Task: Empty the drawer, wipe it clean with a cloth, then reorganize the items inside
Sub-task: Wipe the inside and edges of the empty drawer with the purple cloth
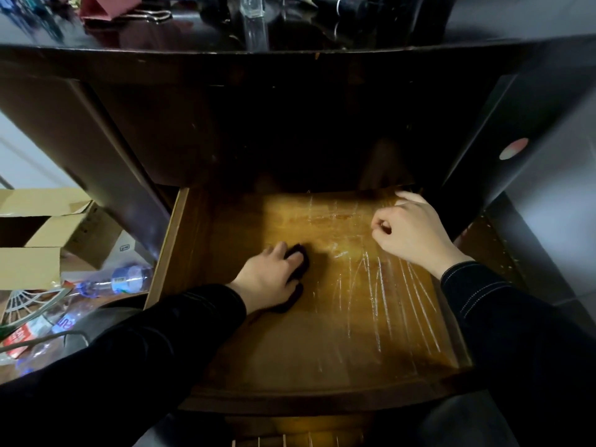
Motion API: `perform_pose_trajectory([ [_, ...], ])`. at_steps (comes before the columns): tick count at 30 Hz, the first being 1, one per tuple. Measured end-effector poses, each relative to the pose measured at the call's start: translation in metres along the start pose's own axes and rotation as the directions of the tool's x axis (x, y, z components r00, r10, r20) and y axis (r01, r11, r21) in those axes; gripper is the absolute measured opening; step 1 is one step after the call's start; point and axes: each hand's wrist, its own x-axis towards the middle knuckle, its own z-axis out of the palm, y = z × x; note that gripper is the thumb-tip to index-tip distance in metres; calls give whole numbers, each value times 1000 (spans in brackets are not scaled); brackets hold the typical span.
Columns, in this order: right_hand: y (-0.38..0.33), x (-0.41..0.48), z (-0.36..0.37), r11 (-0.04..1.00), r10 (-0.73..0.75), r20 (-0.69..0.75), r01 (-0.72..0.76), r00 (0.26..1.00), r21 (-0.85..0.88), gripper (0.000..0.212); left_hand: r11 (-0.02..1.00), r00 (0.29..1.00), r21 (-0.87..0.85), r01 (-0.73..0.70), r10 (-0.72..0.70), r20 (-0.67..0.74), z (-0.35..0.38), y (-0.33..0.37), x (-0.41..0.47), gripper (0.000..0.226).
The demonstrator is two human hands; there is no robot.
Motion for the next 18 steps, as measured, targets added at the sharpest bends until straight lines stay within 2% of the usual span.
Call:
perform_pose_trajectory([
  [2,0,0,1,1000,-1,0,1,1000,9,23,986,980,-13,-164,164,109,3,7,-22,47],
  [5,0,0,2,1000,-1,-8,1,1000,15,22,917,868,-133,-377,399,295,6,19,-54,45],
  [7,0,0,3,1000,-1,-11,1,1000,16,23,865,803,-186,-467,502,321,5,20,-60,41],
  [8,0,0,3,1000,-1,-11,2,1000,15,23,859,803,-166,-484,511,308,4,18,-58,40],
  [10,1,1,3,1000,0,-9,1,1000,8,23,899,865,-81,-430,436,247,0,12,-42,41],
  [13,2,1,3,1000,11,-13,-11,1000,-6,23,987,982,3,-163,161,101,-5,-7,1,43],
  [16,2,1,3,1000,16,-11,-16,1000,-23,23,990,991,-60,129,-130,-15,-9,-23,38,44],
  [18,2,0,2,999,15,-13,-16,1000,-35,23,972,971,-74,224,-229,-63,-6,-22,46,44],
])
